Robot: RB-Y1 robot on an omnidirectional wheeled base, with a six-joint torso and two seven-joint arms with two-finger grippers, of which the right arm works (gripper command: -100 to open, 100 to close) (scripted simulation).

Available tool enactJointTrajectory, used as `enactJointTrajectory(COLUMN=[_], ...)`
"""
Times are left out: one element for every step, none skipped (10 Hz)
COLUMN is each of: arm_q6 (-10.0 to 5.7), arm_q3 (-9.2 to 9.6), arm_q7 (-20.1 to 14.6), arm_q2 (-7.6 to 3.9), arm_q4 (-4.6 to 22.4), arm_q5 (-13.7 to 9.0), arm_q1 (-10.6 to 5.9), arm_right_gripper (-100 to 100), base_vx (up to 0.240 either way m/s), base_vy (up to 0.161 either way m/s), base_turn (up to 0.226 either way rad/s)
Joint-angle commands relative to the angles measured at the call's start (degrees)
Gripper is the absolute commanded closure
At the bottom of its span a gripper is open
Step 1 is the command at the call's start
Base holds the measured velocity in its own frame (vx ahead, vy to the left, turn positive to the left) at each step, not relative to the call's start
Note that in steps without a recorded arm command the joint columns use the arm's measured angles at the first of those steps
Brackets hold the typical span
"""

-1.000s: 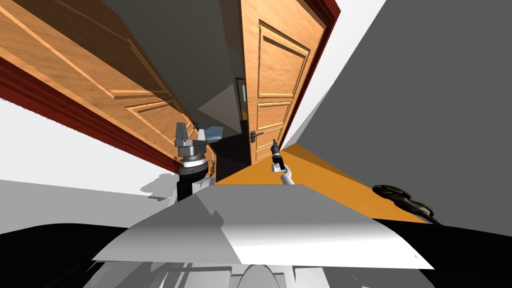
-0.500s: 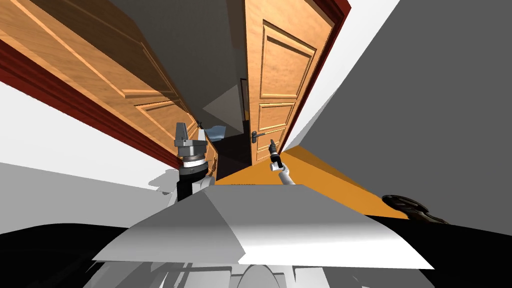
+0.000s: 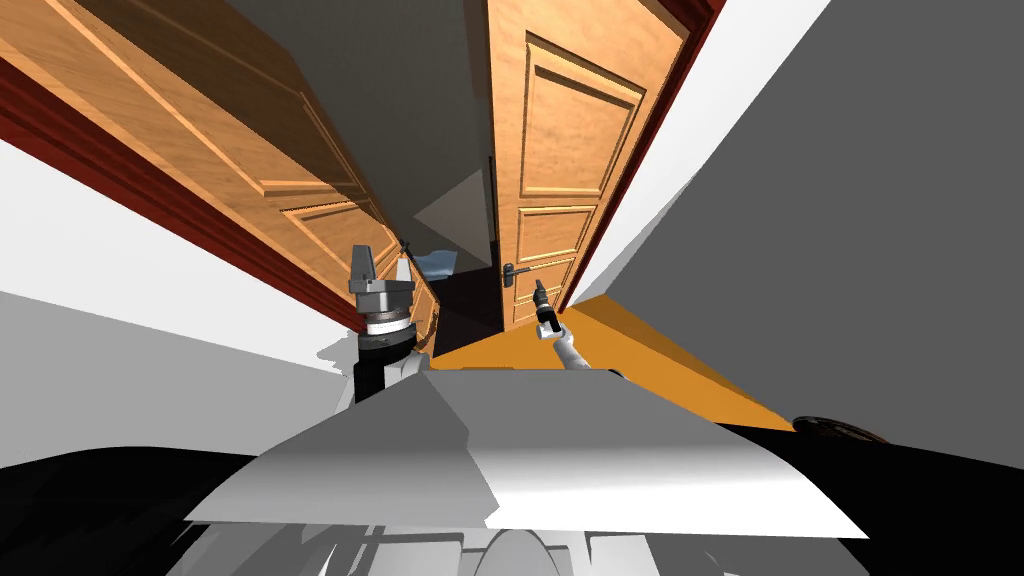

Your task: Push the door open

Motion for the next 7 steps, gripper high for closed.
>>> enactJointTrajectory(arm_q6=[-0.20, -0.13, -0.13, -0.07, -0.01, 0.05, 0.05], arm_q3=[0.27, 0.49, 0.49, 0.69, 0.89, 1.08, 1.08], arm_q7=[-0.4, -0.6, -0.6, -0.8, -1.0, -1.1, -1.1], arm_q2=[0.05, 0.21, 0.21, 0.40, 0.58, 0.77, 0.77], arm_q4=[2.9, 4.8, 5.4, 7.3, 9.1, 10.8, 11.1], arm_q5=[-0.2, -0.3, -0.3, -0.5, -0.6, -0.7, -0.7], arm_q1=[-1.92, -3.38, -3.38, -4.66, -5.91, -7.17, -7.17], arm_right_gripper=[-100, -100, -100, -100, -100, -100, -100], base_vx=[0.025, 0.029, 0.022, 0.027, 0.027, 0.038, 0.031], base_vy=[-0.057, -0.085, -0.066, -0.060, -0.086, -0.096, -0.076], base_turn=[0.120, 0.160, 0.052, 0.061, 0.175, 0.148, 0.033])
